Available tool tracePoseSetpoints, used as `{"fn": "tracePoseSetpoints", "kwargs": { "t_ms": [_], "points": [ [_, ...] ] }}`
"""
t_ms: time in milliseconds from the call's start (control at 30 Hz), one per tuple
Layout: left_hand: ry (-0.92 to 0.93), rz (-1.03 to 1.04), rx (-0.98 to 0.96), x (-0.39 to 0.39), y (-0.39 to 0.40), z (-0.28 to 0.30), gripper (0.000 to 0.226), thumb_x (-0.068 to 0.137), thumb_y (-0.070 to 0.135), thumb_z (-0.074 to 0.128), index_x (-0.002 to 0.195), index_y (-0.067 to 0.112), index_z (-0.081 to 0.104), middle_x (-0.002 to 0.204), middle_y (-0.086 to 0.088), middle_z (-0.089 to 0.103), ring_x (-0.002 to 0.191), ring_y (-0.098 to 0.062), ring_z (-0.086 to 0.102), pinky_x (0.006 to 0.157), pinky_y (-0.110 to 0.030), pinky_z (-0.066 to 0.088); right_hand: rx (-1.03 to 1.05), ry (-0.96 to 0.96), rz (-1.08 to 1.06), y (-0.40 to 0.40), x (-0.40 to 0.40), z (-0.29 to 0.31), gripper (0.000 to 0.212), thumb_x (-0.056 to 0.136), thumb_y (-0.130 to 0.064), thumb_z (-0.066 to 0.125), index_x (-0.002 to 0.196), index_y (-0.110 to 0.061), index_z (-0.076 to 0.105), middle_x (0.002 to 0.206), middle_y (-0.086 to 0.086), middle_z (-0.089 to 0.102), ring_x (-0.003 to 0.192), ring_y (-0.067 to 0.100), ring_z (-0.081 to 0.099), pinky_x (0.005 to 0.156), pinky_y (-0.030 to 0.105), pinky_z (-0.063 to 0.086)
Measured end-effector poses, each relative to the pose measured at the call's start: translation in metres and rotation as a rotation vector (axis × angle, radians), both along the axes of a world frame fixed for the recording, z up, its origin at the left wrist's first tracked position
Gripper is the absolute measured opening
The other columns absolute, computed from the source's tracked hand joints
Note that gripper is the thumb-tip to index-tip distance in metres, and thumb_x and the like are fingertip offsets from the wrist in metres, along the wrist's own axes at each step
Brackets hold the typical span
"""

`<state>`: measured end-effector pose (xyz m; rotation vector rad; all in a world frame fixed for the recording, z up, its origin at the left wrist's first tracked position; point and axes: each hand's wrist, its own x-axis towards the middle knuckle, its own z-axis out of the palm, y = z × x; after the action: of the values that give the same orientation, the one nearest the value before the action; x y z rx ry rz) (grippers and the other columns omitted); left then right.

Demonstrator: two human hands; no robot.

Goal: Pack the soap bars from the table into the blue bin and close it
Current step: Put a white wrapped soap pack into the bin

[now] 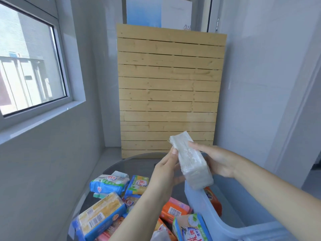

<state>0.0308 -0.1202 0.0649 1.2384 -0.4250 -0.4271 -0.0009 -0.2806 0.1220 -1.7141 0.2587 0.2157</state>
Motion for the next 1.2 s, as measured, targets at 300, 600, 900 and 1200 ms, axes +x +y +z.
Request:
{"fn": "tracePoseSetpoints", "kwargs": {
  "t_ms": [300,600,900,1200],
  "points": [
    [-0.123,0.189,0.239,-0.017,-0.059,-0.022,0.034,0.099,0.034,0.041,0.131,0.032,0.054,0.129,0.021,0.051,0.117,0.003,0.044,0.098,-0.014,0.032,-0.038,0.059,-0.261,-0.070,-0.018,-0.012,0.044,0.078,-0.035,0.066,0.112,-0.007,0.064,0.104,0.013,0.069,0.093,0.029,0.063,0.089,0.038,0.047],
    [0.038,0.197,0.382,-0.008,-0.076,-0.054,0.059,0.099,0.036,0.039,0.150,0.041,0.012,0.146,0.005,0.045,0.112,-0.014,0.053,0.090,-0.030,0.045,-0.021,0.290,-0.377,-0.096,0.000,-0.085,0.026,0.072,-0.027,0.072,0.088,-0.007,0.065,0.076,0.014,0.071,0.070,0.030,0.066,0.068,0.034,0.052],
    [0.006,0.211,0.431,0.004,-0.078,-0.062,0.059,0.098,0.034,0.037,0.150,0.043,0.010,0.099,0.022,0.059,0.084,-0.009,0.065,0.079,-0.035,0.056,0.026,0.355,-0.349,-0.102,0.027,-0.112,0.024,0.089,-0.024,0.052,0.101,-0.004,0.057,0.081,0.014,0.067,0.072,0.028,0.063,0.073,0.032,0.049],
    [0.005,0.224,0.416,0.005,-0.078,-0.068,0.059,0.097,0.035,0.037,0.148,0.047,0.010,0.103,0.024,0.057,0.084,-0.003,0.062,0.067,-0.024,0.052,-0.409,0.297,-0.258,-0.096,0.022,-0.120,0.034,0.097,-0.021,0.043,0.119,0.003,0.054,0.125,0.022,0.058,0.113,0.029,0.056,0.093,0.035,0.043]
  ]
}}
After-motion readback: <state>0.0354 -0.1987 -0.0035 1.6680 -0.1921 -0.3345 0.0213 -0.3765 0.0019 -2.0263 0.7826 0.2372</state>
